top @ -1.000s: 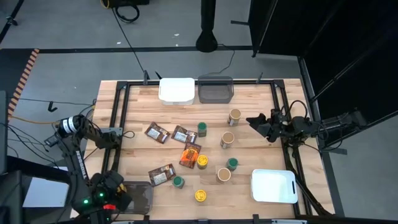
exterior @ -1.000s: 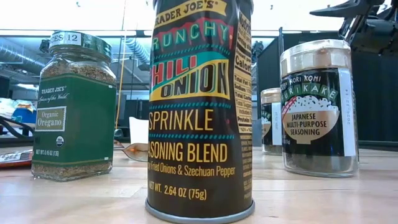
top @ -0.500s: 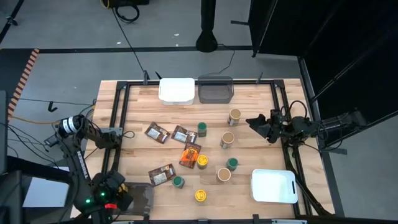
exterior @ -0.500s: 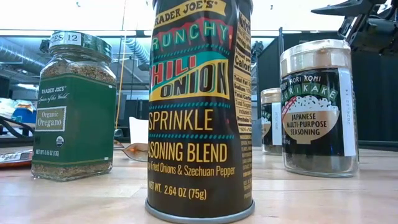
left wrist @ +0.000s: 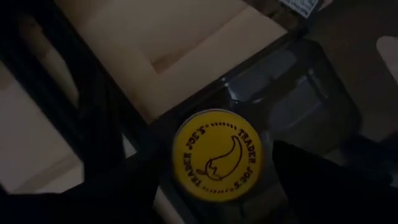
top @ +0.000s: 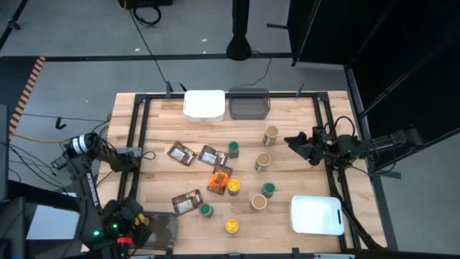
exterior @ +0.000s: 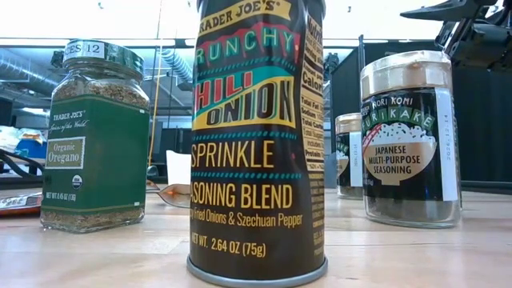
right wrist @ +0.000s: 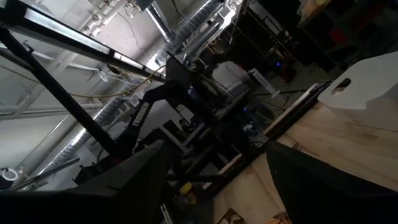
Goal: Sort spices by type
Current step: Put the yellow seasoning bottle into the bottom black bin
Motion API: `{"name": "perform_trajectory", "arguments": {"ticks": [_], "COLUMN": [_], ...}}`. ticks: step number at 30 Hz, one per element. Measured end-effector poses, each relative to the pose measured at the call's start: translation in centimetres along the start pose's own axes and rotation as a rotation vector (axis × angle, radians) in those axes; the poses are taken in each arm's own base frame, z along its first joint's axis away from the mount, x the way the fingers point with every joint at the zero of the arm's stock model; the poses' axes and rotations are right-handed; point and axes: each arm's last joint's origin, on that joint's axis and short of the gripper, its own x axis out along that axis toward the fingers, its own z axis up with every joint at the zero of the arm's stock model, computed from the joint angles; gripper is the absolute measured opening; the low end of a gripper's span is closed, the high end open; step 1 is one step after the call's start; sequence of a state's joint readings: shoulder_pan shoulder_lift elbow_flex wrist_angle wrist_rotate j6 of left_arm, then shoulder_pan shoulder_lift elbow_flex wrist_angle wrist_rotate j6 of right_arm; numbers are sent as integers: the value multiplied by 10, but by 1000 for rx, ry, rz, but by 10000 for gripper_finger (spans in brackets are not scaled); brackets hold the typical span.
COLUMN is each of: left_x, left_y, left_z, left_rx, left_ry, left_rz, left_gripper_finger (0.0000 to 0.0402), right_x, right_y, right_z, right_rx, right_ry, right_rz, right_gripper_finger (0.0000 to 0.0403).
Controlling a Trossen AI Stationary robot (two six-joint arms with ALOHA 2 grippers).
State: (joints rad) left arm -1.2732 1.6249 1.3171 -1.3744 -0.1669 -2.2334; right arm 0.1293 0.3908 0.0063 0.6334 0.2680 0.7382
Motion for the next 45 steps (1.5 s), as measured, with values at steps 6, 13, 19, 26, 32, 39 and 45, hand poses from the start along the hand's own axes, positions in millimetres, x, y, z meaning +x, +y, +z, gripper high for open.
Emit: {"name": "perform_trajectory", "arguments": {"ticks": [6, 13, 19, 26, 32, 39, 45], "left_x": [-35, -70, -76, -90, -113, -128, -137], "left_y": [-9, -31, -46, -32, -4, 18, 32], "left_z": [18, 65, 112, 153, 168, 166, 159], "left_rx": [-11, 36, 146, 98, 200, 329, 401], "left_ry": [-79, -300, -468, -589, -693, -705, -704], "left_rz": [-59, -252, -208, -218, -246, -287, -340], "left_gripper_finger": [310, 310, 310, 310, 310, 310, 310], "right_x": [0, 3, 6, 37, 89, 160, 199], "right_y": [0, 14, 58, 110, 143, 176, 195], "right_z": [0, 18, 67, 107, 91, 14, -71], "right_rx": [15, -34, -248, -540, -574, -649, -785], "right_ry": [-3, -127, -379, 155, 675, 910, 998], "right_rz": [3, 57, 177, -73, -28, 76, 81], "right_gripper_finger": [287, 287, 283, 264, 252, 234, 243]}}
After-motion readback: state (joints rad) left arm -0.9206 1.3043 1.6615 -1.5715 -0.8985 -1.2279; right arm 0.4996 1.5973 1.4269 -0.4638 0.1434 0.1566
